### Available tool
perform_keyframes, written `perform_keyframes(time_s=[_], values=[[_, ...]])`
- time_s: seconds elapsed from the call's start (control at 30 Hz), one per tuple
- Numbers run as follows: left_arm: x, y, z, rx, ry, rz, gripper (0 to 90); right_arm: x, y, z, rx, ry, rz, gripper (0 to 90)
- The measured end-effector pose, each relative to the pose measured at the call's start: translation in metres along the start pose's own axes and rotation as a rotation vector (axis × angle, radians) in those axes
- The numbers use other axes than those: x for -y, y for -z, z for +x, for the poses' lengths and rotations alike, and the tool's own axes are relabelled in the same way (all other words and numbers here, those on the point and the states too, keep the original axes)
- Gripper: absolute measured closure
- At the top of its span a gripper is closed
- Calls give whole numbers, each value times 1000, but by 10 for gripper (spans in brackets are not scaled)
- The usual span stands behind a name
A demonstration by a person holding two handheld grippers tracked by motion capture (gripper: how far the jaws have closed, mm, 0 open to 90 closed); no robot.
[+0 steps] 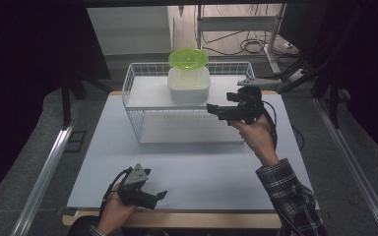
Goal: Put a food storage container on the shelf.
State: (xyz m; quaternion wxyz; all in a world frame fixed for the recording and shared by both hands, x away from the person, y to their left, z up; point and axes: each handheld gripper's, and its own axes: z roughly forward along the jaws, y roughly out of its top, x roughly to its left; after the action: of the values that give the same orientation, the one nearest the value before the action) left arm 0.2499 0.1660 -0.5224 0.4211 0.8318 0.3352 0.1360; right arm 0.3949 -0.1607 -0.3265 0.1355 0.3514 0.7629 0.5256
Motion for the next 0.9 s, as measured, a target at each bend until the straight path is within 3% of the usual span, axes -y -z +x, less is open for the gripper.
perform_keyframes(time_s=[0.4,0.5,0.9], values=[[0,0,0,-4,-4,4,35,43,-2,1,23,39,31,40],[0,0,0,-5,-4,5,35,60,-2,-1,52,61,65,25],[-1,0,-1,8,23,-3,29,115,8,-1,112,124,91,22]])
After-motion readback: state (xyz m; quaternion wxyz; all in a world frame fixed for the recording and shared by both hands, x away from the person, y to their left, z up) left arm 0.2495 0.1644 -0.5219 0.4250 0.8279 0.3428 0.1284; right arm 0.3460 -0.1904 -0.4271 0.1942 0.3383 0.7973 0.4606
